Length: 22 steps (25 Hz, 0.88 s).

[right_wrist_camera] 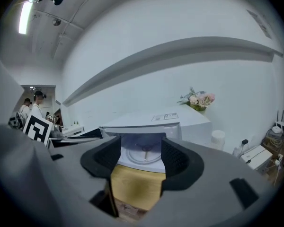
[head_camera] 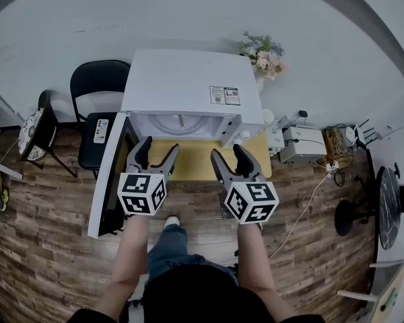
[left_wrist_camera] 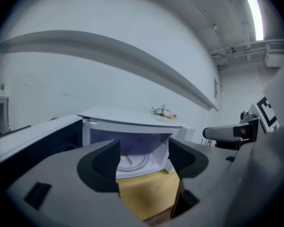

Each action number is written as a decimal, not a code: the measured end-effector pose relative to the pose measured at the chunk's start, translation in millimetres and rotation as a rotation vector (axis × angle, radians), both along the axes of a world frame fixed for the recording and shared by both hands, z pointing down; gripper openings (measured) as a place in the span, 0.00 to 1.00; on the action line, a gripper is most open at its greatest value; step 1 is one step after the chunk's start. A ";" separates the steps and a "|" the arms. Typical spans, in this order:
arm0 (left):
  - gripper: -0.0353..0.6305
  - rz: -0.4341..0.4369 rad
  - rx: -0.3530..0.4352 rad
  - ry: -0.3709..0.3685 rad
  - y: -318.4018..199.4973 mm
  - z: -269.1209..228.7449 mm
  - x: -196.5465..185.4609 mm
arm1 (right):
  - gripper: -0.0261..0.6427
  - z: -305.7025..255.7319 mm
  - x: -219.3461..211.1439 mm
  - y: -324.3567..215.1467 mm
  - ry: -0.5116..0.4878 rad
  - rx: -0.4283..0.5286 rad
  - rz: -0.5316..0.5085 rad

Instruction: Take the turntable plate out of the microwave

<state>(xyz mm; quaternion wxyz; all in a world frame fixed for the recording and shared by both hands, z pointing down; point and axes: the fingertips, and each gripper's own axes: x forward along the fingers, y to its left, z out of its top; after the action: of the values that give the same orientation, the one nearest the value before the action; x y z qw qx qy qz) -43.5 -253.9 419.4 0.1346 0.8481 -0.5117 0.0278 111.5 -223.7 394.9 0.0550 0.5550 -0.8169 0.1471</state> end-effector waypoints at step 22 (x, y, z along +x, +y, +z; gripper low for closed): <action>0.48 -0.036 -0.302 0.242 -67.0 115.7 -6.4 | 0.43 90.6 -28.8 -65.9 -0.117 -0.190 0.005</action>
<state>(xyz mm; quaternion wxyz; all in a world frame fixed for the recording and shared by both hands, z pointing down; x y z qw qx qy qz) -49.9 -320.9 535.1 0.3216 0.8060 -0.4970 -0.0005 82.7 -289.6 485.4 0.0593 0.5400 -0.7996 0.2561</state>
